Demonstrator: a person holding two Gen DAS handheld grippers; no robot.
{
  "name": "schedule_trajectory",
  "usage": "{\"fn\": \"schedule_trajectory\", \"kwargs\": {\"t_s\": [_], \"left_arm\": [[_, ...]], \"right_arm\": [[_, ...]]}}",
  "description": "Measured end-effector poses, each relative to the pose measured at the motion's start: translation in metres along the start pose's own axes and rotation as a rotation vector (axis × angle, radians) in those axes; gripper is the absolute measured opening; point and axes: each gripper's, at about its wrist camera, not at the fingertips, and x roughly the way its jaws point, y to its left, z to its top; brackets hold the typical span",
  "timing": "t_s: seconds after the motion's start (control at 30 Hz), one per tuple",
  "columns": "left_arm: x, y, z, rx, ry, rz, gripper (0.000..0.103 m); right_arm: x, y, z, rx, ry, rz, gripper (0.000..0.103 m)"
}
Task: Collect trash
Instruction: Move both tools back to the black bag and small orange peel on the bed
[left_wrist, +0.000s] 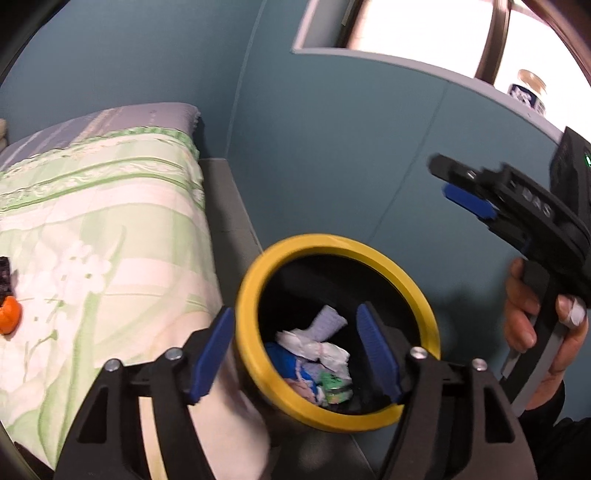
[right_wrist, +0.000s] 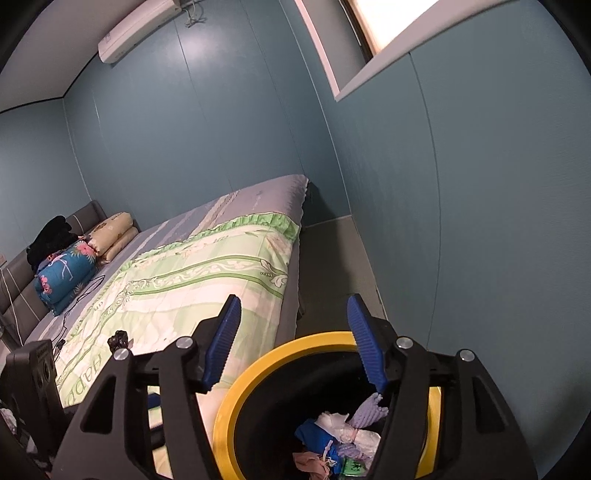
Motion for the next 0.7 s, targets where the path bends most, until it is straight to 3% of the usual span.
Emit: {"fn": "schedule_trajectory", "kwargs": {"t_s": [0.13,0.43,0.7], "left_arm": [[-0.012,0.019,0.006,-0.028,-0.033,0.041,0.075],[-0.040,0.074,0.016,-0.072,-0.079,0.156,0.080],[-0.065,0.167,0.011,-0.181,-0.088,0.272,0.080]], "right_arm": [[-0.001,0.008,0.000,-0.015,-0.010,0.016,0.066],[0.010,0.047,-0.003,-0.092,-0.002,0.102,0.072],[0.044,0.105,-0.014,-0.153,0.046,0.222,0.074]]}}
